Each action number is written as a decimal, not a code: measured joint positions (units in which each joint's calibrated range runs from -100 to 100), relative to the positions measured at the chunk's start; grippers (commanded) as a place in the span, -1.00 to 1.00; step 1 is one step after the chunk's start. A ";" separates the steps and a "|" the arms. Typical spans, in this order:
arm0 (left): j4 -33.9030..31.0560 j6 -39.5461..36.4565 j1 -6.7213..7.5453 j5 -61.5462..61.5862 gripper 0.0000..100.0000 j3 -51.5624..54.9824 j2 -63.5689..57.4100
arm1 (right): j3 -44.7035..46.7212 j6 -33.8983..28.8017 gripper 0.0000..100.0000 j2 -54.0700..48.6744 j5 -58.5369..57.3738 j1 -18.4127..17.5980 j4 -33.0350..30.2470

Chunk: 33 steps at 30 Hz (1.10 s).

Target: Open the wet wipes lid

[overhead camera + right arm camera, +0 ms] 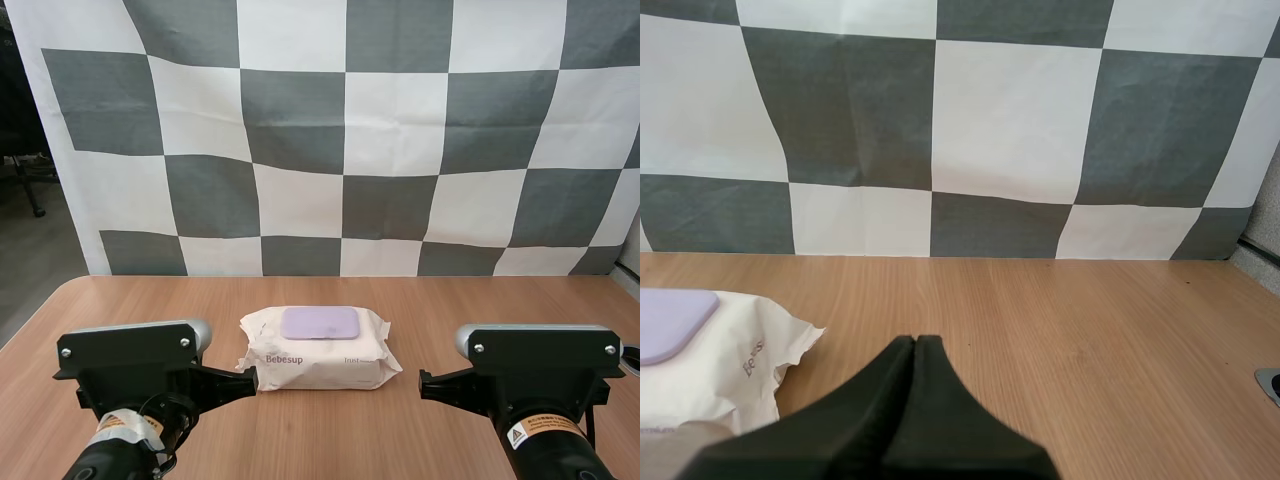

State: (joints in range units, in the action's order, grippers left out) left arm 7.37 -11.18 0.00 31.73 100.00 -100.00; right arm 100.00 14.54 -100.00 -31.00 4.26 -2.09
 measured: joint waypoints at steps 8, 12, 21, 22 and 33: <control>-3.05 3.81 0.00 -1.77 -1.00 0.00 0.00 | 0.00 0.00 -1.00 0.00 0.00 0.00 0.00; -3.05 3.81 0.00 -1.77 -1.00 0.00 0.00 | 0.00 0.00 -1.00 0.00 0.00 0.00 0.00; -3.16 3.81 0.00 -1.77 -1.00 0.00 0.00 | 0.00 0.00 -1.00 0.00 0.00 0.00 0.00; -3.16 3.81 0.00 -1.77 -1.00 0.00 0.00 | 0.00 0.00 -1.00 0.00 0.00 0.00 0.00; -3.16 3.81 0.00 -1.94 -1.00 0.00 0.00 | 0.00 0.00 -1.00 0.00 0.00 0.00 0.13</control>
State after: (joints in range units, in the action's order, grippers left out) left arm 4.21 -7.37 0.00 29.79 100.00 -100.00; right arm 100.00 14.54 -100.00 -31.00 4.26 -1.96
